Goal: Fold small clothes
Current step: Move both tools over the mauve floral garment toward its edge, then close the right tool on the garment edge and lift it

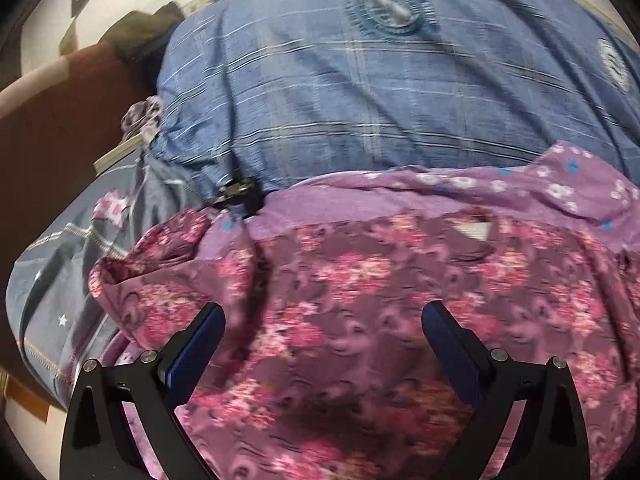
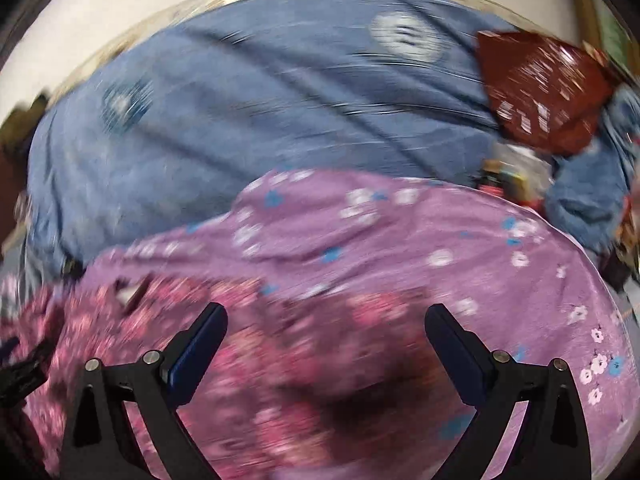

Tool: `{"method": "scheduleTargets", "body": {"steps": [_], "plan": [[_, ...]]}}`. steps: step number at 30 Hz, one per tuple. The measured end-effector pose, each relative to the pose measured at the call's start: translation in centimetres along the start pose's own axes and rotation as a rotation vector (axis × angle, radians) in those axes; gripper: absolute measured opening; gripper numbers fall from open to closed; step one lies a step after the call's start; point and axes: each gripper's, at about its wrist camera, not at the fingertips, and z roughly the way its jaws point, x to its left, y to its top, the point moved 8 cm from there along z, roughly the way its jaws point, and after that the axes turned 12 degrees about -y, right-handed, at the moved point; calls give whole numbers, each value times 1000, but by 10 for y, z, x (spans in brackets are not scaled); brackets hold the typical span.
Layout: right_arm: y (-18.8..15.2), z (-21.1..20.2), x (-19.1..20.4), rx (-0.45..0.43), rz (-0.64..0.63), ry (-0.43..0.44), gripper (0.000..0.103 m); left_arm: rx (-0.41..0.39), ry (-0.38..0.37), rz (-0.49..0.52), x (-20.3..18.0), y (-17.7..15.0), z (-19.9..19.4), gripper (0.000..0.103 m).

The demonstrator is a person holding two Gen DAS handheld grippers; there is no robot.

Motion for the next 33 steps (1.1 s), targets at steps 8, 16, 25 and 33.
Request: {"method": "scheduleTargets", "body": {"steps": [8,16,25,33], "plan": [[-12,28,-11,180,57,117,66,22,-6,-4,-1,3,17,99],[-28,-7,35,90,-217,125,77,19,-9,3,6,0,12,99],[-69,63,54,233,-318,-51,65,21,-18,21,2,-2,7,99],[-55,36,59,257,-189,79,10,14,-14,-8,18,2,4,99]]}}
